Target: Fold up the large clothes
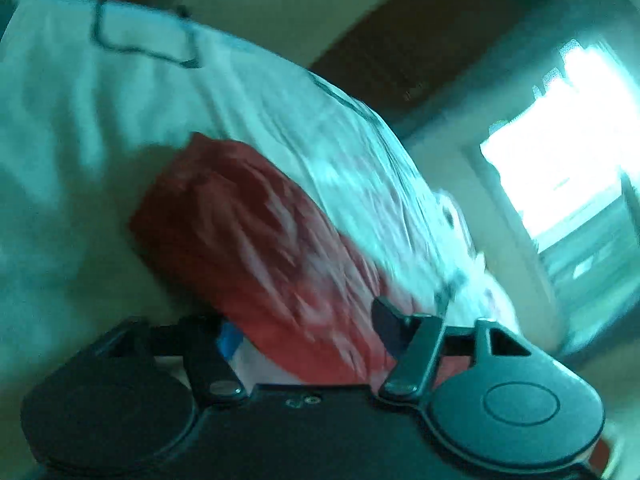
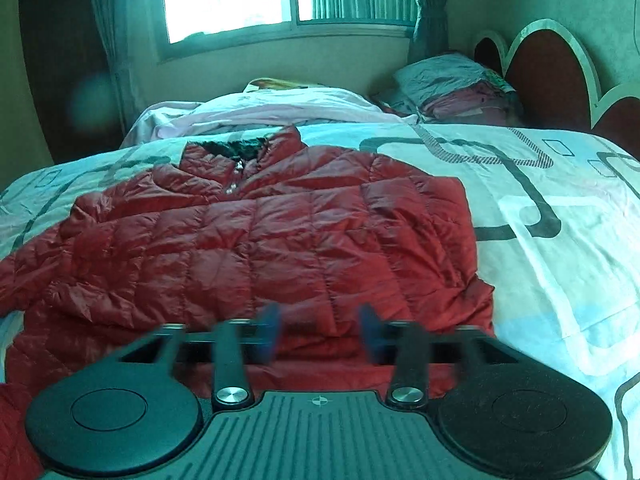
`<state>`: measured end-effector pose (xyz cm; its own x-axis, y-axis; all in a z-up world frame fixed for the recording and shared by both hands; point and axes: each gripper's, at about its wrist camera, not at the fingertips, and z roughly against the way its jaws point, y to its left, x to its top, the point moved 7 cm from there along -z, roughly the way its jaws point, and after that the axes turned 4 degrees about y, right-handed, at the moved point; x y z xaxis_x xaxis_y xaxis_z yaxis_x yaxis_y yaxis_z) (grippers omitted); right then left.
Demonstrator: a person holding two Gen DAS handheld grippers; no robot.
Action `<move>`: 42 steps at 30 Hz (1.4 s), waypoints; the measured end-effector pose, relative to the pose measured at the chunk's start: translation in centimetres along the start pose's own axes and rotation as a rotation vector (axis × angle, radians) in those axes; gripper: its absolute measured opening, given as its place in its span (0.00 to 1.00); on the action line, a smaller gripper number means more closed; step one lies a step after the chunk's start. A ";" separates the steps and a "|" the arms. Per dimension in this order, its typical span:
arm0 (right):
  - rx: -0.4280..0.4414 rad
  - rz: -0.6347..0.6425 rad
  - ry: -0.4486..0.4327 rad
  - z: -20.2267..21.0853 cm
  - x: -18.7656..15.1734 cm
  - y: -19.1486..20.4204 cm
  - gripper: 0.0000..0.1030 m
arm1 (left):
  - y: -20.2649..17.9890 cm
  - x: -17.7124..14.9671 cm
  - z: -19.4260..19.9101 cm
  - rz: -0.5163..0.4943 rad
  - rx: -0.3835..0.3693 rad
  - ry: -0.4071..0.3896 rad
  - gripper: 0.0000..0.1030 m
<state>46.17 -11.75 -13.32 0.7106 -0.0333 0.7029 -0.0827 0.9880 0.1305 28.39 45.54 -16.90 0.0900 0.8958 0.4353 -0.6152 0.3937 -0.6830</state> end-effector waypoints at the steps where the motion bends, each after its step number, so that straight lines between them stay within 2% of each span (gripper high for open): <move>1: 0.001 0.002 0.000 0.1 0.1 0.3 0.62 | 0.0 0.6 -0.3 0.021 -0.004 -0.003 0.47; 2: 0.003 0.005 0.000 0.1 0.2 0.5 0.62 | -0.1 1.1 -0.5 0.022 -0.006 -0.011 0.35; 3: 0.004 0.009 -0.001 0.2 0.4 0.7 0.62 | -0.7 1.6 -0.6 0.001 -0.013 -0.020 0.07; 5: 0.000 0.014 -0.008 0.4 0.7 1.1 0.62 | -2.6 2.2 -0.3 -0.065 -0.037 -0.051 0.06; 7: -0.005 0.016 -0.016 0.6 1.0 1.2 0.61 | -5.8 2.2 0.5 -0.171 -0.088 -0.087 0.06; 10: -0.019 0.009 -0.032 1.1 1.5 1.0 0.53 | -11.5 0.1 0.9 -0.339 -0.176 -0.082 0.06; 13: -0.023 -0.009 -0.041 1.4 1.8 0.4 0.46 | -17.0 -3.5 0.1 -0.465 -0.250 -0.033 0.06; 18: -0.022 -0.036 -0.058 1.7 2.2 -1.2 0.43 | -25.0 -10.7 -1.8 -0.663 -0.344 0.084 0.06; 23: -0.014 -0.086 -0.070 1.5 2.5 -3.4 0.43 | -32.0 -20.6 -3.4 -0.925 -0.396 0.214 0.06; 27: -0.007 -0.140 -0.076 1.3 2.8 -5.7 0.43 | -35.2 -28.0 -3.7 -1.059 -0.405 0.275 0.06; 30: 0.005 -0.198 -0.070 1.0 3.0 -7.9 0.43 | -37.1 -32.4 -5.1 -1.134 -0.408 0.332 0.06; 36: 0.028 -0.302 -0.069 0.9 3.1 -12.0 0.44 | -37.0 -40.6 -5.8 -1.235 -0.411 0.466 0.06; 38: 0.041 -0.330 -0.068 1.1 2.9 -13.1 0.44 | -36.6 -42.9 -5.2 -1.242 -0.444 0.534 0.14; 39: 0.045 -0.343 -0.067 1.1 2.9 -13.5 0.44 | -36.7 -43.5 -5.1 -1.225 -0.465 0.560 0.35; 40: 0.047 -0.356 -0.065 1.1 2.8 -14.0 0.47 | -36.5 -44.2 -4.9 -1.199 -0.503 0.581 0.63; 41: 0.047 -0.371 -0.066 1.2 2.8 -14.4 0.73 | -36.3 -44.7 -4.3 -1.171 -0.537 0.581 0.77; 42: 0.049 -0.378 -0.080 1.4 2.9 -14.7 0.83 | -36.2 -44.4 -3.7 -1.149 -0.556 0.562 0.89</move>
<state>48.46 -26.58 -12.22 0.6409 -0.4073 0.6506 0.1397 0.8954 0.4229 49.58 -7.70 -13.66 0.7066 -0.0712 0.7040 0.3927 0.8671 -0.3065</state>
